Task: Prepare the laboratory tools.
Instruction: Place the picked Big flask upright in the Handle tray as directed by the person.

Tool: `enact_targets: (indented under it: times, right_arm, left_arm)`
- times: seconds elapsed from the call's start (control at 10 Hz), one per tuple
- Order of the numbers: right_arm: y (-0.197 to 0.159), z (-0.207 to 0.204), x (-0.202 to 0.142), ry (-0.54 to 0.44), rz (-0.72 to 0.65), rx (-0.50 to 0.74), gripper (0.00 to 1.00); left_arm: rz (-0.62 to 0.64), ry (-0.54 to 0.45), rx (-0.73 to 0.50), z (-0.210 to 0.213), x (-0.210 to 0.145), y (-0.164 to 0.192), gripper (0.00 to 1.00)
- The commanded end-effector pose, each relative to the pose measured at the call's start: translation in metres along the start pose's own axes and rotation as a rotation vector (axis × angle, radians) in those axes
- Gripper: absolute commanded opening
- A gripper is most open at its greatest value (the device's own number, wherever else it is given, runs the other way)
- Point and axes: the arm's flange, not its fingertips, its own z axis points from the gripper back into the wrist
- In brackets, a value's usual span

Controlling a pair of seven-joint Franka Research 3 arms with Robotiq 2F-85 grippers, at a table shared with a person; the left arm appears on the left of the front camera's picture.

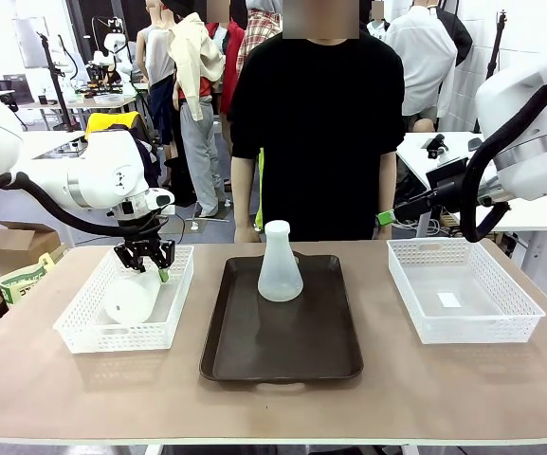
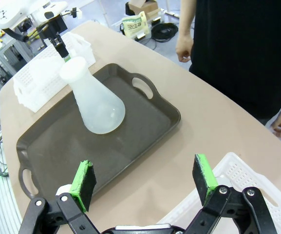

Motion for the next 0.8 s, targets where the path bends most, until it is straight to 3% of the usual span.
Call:
enact_targets:
  times: [0.0,0.5,0.7]
  right_arm:
    - [0.0,0.001,0.0,0.002,0.001,-0.001,1.0]
    - [0.0,0.001,0.0,0.002,0.001,-0.001,1.0]
    - [0.0,0.001,0.0,0.002,0.001,-0.001,1.0]
  left_arm:
    - [0.0,-0.011,0.0,0.0,0.001,0.001,0.0]
    - [0.0,0.0,0.0,0.0,0.0,0.0,0.0]
    - [-0.004,0.002,-0.02,0.04,-0.015,0.007,0.0]
